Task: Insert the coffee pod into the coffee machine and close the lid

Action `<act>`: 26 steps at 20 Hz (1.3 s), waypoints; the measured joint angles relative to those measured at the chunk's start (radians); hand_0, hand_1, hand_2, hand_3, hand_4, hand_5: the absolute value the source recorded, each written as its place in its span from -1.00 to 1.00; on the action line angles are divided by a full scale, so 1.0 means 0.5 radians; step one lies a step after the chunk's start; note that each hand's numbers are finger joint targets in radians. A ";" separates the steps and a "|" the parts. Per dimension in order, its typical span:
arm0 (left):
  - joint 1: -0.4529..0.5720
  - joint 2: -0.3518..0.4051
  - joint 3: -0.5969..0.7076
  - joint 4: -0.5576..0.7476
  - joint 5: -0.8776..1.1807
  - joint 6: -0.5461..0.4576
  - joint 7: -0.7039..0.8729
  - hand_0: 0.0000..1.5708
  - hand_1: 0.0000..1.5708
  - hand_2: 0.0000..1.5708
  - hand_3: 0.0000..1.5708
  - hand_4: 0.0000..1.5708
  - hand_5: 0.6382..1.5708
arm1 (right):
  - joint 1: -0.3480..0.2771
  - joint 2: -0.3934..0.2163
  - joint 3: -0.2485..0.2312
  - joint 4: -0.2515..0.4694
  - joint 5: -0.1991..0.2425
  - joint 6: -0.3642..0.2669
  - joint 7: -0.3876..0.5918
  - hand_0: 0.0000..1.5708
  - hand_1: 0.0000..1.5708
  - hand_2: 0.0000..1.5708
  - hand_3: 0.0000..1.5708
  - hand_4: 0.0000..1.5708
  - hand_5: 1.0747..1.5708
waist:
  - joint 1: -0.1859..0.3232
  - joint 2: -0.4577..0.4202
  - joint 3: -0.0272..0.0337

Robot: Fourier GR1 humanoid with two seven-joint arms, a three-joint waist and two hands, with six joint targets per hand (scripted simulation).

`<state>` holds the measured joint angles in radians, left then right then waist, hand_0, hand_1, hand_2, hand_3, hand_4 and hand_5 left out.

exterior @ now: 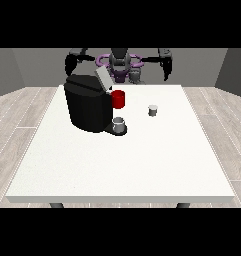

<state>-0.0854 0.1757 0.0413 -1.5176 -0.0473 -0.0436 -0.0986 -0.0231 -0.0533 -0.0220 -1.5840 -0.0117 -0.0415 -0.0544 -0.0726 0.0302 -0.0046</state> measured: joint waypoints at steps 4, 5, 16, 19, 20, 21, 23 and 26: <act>-0.209 0.095 0.069 0.139 -0.020 -0.026 0.123 -1.00 -1.00 -1.00 -1.00 -1.00 1.00 | -0.025 0.046 0.022 0.007 0.007 -0.064 -0.093 -1.00 -1.00 -1.00 -1.00 -0.72 1.00 | -0.067 0.067 0.006; -0.250 0.123 0.093 0.192 -0.012 -0.049 0.145 -1.00 -1.00 -1.00 -1.00 -1.00 1.00 | -0.023 0.056 0.030 -0.011 0.018 -0.080 -0.084 -1.00 -1.00 -1.00 -1.00 -0.78 1.00 | -0.080 0.067 0.007; -0.617 0.320 0.237 0.844 -0.099 -0.129 0.082 -1.00 -1.00 -1.00 -1.00 -1.00 1.00 | -0.132 0.080 0.062 -0.075 0.010 -0.112 -0.071 -1.00 -1.00 -1.00 -1.00 -0.64 1.00 | -0.177 0.251 0.008; -0.705 0.344 0.247 0.998 -0.130 -0.142 0.077 -1.00 -1.00 -1.00 -1.00 -1.00 1.00 | -0.155 0.087 0.089 -0.059 0.009 -0.148 -0.057 -1.00 -1.00 -1.00 -1.00 -0.67 1.00 | -0.175 0.275 0.009; -0.734 0.350 0.243 1.031 -0.153 -0.128 0.067 -1.00 -1.00 -1.00 -1.00 -1.00 1.00 | -0.175 0.090 0.084 -0.035 0.007 -0.148 -0.080 -1.00 -1.00 -1.00 -1.00 -0.57 1.00 | -0.173 0.305 0.008; -0.760 0.332 0.219 1.043 -0.184 -0.105 0.091 -1.00 -1.00 -1.00 -1.00 -1.00 1.00 | -0.199 0.079 0.062 0.010 0.001 -0.144 -0.085 -1.00 -1.00 -1.00 -1.00 -0.58 1.00 | -0.166 0.312 0.009; -0.786 0.332 0.187 1.099 -0.235 -0.104 0.094 -1.00 -1.00 -1.00 -1.00 -1.00 1.00 | -0.224 0.068 0.041 0.059 -0.001 -0.143 -0.082 -1.00 -1.00 -1.00 -1.00 -0.55 1.00 | -0.148 0.308 0.009; -0.826 0.350 0.148 1.189 -0.309 -0.117 0.064 -1.00 -1.00 -0.52 -1.00 -1.00 1.00 | -0.265 0.072 0.023 0.098 0.005 -0.173 -0.046 -1.00 -1.00 -1.00 -1.00 -0.50 1.00 | -0.140 0.314 0.009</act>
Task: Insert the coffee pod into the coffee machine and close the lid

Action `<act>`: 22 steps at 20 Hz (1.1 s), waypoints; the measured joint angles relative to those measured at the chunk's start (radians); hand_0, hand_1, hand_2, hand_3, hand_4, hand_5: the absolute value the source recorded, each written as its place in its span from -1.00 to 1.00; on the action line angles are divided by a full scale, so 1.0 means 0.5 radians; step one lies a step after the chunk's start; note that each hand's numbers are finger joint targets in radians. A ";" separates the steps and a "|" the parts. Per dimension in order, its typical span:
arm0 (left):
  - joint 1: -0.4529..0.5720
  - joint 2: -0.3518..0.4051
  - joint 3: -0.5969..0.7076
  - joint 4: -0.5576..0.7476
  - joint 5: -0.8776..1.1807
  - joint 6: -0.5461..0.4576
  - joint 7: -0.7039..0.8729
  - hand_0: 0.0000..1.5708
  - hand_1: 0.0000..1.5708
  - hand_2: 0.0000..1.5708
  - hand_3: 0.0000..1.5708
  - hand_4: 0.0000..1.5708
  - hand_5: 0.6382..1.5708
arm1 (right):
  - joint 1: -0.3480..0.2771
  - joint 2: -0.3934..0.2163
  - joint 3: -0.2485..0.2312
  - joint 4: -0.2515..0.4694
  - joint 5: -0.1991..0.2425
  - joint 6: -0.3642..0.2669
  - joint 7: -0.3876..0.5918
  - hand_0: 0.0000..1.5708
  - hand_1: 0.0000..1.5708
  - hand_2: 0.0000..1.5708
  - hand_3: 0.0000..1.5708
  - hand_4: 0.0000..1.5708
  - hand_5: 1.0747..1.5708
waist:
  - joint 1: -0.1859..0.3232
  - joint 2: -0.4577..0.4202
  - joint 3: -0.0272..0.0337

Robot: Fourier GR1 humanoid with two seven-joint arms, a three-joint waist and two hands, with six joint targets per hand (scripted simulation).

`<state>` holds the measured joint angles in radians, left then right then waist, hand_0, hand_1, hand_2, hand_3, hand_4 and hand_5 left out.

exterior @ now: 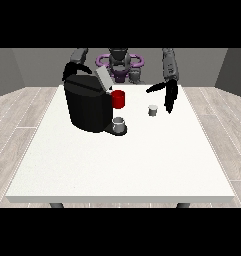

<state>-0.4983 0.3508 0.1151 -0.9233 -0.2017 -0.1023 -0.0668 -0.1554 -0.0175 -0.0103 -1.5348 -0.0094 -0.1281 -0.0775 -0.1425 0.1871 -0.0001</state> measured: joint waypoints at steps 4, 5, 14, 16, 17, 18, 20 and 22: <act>-0.043 0.005 -0.022 0.139 -0.098 0.050 -0.052 -0.43 -0.43 -0.23 -0.62 -1.00 1.00 | -0.006 -0.017 -0.004 0.038 0.002 0.015 0.024 -1.00 -1.00 -1.00 -1.00 -0.50 1.00 | -0.014 0.006 0.000; -0.057 -0.007 -0.031 0.168 -0.120 0.065 -0.063 -0.18 -0.18 -0.09 -0.56 -1.00 1.00 | -0.023 -0.018 -0.011 0.060 0.005 0.007 0.032 -1.00 -1.00 -1.00 -1.00 -0.48 1.00 | -0.007 0.007 0.000; -0.159 0.045 -0.099 0.395 -0.330 0.130 -0.091 -0.28 -0.28 -0.11 -0.47 -1.00 1.00 | -0.104 -0.009 0.011 0.149 0.100 -0.069 0.077 -1.00 -1.00 -1.00 -1.00 -0.50 1.00 | -0.011 0.049 0.000; -0.182 0.047 -0.126 0.434 -0.389 0.153 -0.081 -0.30 -0.30 -0.11 -0.42 -1.00 1.00 | -0.104 0.006 0.034 0.151 0.116 -0.086 0.096 -1.00 -1.00 -1.00 -1.00 -0.50 1.00 | -0.022 0.034 -0.001; -0.179 0.055 -0.138 0.454 -0.422 0.180 -0.099 -0.23 -0.23 -0.05 -0.38 -1.00 1.00 | -0.097 0.003 0.037 0.146 0.115 -0.078 0.095 -1.00 -1.00 -1.00 -1.00 -0.51 1.00 | -0.032 0.040 0.000; -0.180 0.057 -0.141 0.483 -0.450 0.218 -0.125 -0.18 -0.18 0.00 -0.33 -1.00 1.00 | -0.109 -0.002 0.037 0.124 0.106 -0.069 0.118 -1.00 -1.00 -1.00 -1.00 -0.45 1.00 | -0.045 0.052 0.000; -0.195 0.057 -0.160 0.503 -0.501 0.261 -0.169 -0.11 -0.11 0.06 -0.25 -1.00 1.00 | -0.121 -0.011 0.014 0.147 0.092 -0.061 0.099 -1.00 -1.00 -1.00 -1.00 -0.41 1.00 | -0.040 0.058 0.000; -0.220 0.043 -0.157 0.539 -0.540 0.332 -0.194 -0.08 -0.08 0.10 -0.17 -0.71 1.00 | -0.136 -0.016 0.015 0.141 0.087 -0.051 0.125 -1.00 -1.00 -1.00 -1.00 -0.45 1.00 | -0.047 0.061 0.001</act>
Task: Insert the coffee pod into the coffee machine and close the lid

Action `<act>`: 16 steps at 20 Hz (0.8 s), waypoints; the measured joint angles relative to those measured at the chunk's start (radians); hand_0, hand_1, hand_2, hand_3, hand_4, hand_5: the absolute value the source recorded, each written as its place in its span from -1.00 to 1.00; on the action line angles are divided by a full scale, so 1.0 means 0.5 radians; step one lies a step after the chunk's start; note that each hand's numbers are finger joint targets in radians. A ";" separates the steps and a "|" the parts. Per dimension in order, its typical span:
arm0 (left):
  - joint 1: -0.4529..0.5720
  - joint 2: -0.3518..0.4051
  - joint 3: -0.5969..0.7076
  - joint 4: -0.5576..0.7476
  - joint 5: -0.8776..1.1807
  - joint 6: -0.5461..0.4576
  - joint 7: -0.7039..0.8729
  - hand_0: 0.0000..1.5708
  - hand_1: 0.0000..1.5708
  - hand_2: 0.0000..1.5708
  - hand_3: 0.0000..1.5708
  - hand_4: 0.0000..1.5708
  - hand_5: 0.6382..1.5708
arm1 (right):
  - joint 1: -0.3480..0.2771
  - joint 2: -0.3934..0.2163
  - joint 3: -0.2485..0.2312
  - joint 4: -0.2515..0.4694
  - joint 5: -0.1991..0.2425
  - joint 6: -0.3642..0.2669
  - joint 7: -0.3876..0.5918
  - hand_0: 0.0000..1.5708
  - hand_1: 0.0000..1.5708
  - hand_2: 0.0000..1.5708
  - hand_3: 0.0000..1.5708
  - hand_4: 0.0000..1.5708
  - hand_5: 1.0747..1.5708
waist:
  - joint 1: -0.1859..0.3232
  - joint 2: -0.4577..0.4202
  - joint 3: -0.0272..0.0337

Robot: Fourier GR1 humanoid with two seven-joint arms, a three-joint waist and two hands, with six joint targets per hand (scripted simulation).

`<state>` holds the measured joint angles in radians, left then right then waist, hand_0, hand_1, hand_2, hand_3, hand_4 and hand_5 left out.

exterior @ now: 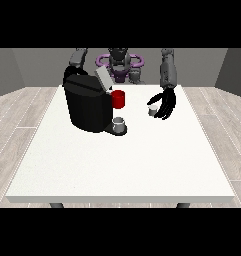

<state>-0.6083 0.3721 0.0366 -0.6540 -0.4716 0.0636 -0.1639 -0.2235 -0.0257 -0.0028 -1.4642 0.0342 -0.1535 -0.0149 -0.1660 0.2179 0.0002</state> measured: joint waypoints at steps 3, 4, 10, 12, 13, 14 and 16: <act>-0.022 -0.021 0.002 0.042 -0.048 0.090 -0.049 0.07 0.07 0.24 -0.06 -0.50 1.00 | -0.007 0.011 -0.003 0.008 -0.004 -0.007 0.005 -1.00 -1.00 -1.00 -1.00 -0.34 1.00 | 0.006 0.001 0.000; -0.019 -0.030 0.001 0.055 -0.064 0.113 -0.052 0.05 0.05 0.24 -0.06 -0.50 1.00 | 0.010 0.004 -0.007 0.017 -0.009 0.003 0.004 -1.00 -1.00 -1.00 -1.00 -0.33 1.00 | 0.008 -0.017 -0.001; -0.076 -0.013 -0.003 0.145 -0.172 0.243 -0.111 0.14 0.14 0.29 -0.01 -0.61 1.00 | -0.005 0.009 -0.014 0.015 -0.015 0.002 -0.022 -1.00 -1.00 -1.00 -1.00 -0.36 1.00 | -0.019 0.019 0.003; -0.113 0.027 -0.015 0.173 -0.209 0.221 -0.112 0.31 0.31 0.42 0.13 -0.63 1.00 | -0.016 0.025 0.002 0.021 -0.011 -0.027 -0.030 -1.00 -1.00 -1.00 -1.00 -0.36 1.00 | -0.019 0.035 0.003; -0.125 0.028 -0.023 0.187 -0.226 0.206 -0.098 0.42 0.42 0.49 0.23 -0.64 1.00 | -0.013 0.031 0.014 0.027 -0.014 -0.041 -0.031 -1.00 -1.00 -1.00 -1.00 -0.35 1.00 | -0.016 0.022 0.002; -0.122 0.033 -0.024 0.204 -0.240 0.215 -0.112 0.49 0.49 0.64 0.51 -0.47 1.00 | -0.018 0.025 0.004 0.024 -0.023 -0.040 -0.018 -1.00 -1.00 -1.00 -1.00 -0.35 1.00 | -0.015 0.025 0.002; -0.130 0.061 -0.010 0.232 -0.249 0.212 -0.161 0.61 0.61 0.78 0.74 -0.35 1.00 | -0.003 0.009 -0.012 0.011 -0.053 -0.007 -0.029 -1.00 -1.00 -1.00 -1.00 -0.32 1.00 | -0.028 0.034 0.001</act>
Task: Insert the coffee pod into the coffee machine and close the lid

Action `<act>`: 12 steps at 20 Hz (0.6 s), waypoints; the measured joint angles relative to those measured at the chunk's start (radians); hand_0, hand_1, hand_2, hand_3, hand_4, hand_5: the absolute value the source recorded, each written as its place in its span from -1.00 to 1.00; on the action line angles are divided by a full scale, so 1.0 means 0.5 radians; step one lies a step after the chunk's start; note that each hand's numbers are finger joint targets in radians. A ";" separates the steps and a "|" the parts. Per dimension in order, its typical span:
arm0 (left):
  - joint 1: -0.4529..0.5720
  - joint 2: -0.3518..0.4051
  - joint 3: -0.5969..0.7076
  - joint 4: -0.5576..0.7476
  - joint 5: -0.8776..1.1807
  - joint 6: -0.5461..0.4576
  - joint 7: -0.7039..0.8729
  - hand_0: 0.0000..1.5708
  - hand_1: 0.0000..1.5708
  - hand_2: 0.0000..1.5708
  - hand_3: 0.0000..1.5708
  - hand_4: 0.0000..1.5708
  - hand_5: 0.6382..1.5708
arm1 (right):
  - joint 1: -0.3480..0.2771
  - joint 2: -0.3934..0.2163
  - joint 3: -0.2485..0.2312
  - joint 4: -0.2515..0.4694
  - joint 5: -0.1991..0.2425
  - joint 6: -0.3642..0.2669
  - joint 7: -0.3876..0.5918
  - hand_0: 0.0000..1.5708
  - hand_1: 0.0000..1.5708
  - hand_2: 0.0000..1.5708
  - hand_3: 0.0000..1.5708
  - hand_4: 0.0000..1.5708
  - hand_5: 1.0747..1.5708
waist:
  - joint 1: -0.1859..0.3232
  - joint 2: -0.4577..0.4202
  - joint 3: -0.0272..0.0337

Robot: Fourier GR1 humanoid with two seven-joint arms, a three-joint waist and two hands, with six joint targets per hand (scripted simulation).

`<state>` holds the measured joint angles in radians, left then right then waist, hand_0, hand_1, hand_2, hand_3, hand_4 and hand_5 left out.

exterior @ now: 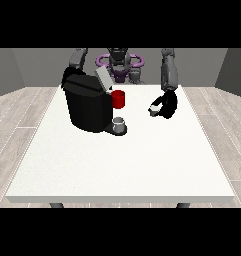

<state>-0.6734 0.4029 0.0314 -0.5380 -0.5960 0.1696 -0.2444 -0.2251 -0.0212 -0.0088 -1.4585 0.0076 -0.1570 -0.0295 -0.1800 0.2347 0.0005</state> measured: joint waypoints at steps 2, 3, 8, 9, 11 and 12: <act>-0.015 -0.014 -0.013 -0.011 -0.017 -0.013 -0.026 0.81 0.81 0.85 0.81 -0.28 1.00 | 0.006 0.013 -0.010 0.041 -0.013 -0.017 -0.031 -1.00 -1.00 -1.00 -1.00 -0.46 1.00 | 0.021 -0.020 -0.001; -0.028 -0.019 -0.014 -0.011 -0.016 -0.034 -0.036 0.87 0.87 0.87 0.80 -0.23 1.00 | 0.012 0.008 -0.012 0.042 -0.020 -0.007 -0.021 -1.00 -1.00 -1.00 -1.00 -0.45 1.00 | 0.015 -0.038 -0.001; -0.160 -0.031 -0.019 -0.076 0.002 -0.184 -0.037 0.71 0.71 0.78 0.73 -0.25 1.00 | 0.026 0.007 -0.034 0.137 -0.033 0.004 -0.038 -1.00 -1.00 -1.00 -1.00 -0.43 1.00 | 0.025 -0.118 -0.001; -0.191 -0.031 -0.023 -0.096 0.001 -0.214 -0.031 0.68 0.68 0.76 0.72 -0.26 1.00 | 0.027 0.001 -0.050 0.168 -0.044 0.015 -0.067 -1.00 -1.00 -1.00 -1.00 -0.45 1.00 | 0.029 -0.125 -0.001; -0.236 -0.025 -0.028 -0.115 0.002 -0.280 -0.019 0.58 0.58 0.69 0.67 -0.32 1.00 | -0.002 0.005 -0.056 0.181 -0.049 -0.001 -0.003 -1.00 -1.00 -1.00 -1.00 -0.44 1.00 | 0.040 -0.169 -0.001; -0.269 -0.031 -0.026 -0.130 0.003 -0.298 -0.006 0.60 0.60 0.68 0.65 -0.33 1.00 | -0.015 0.012 -0.056 0.197 -0.045 -0.010 -0.007 -1.00 -1.00 -1.00 -1.00 -0.42 1.00 | 0.041 -0.169 -0.001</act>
<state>-0.8076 0.3874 0.0182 -0.6028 -0.5947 0.0207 -0.2473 -0.2325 -0.0155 -0.0367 -1.3600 -0.0151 -0.1619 -0.0329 -0.1598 0.1500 0.0001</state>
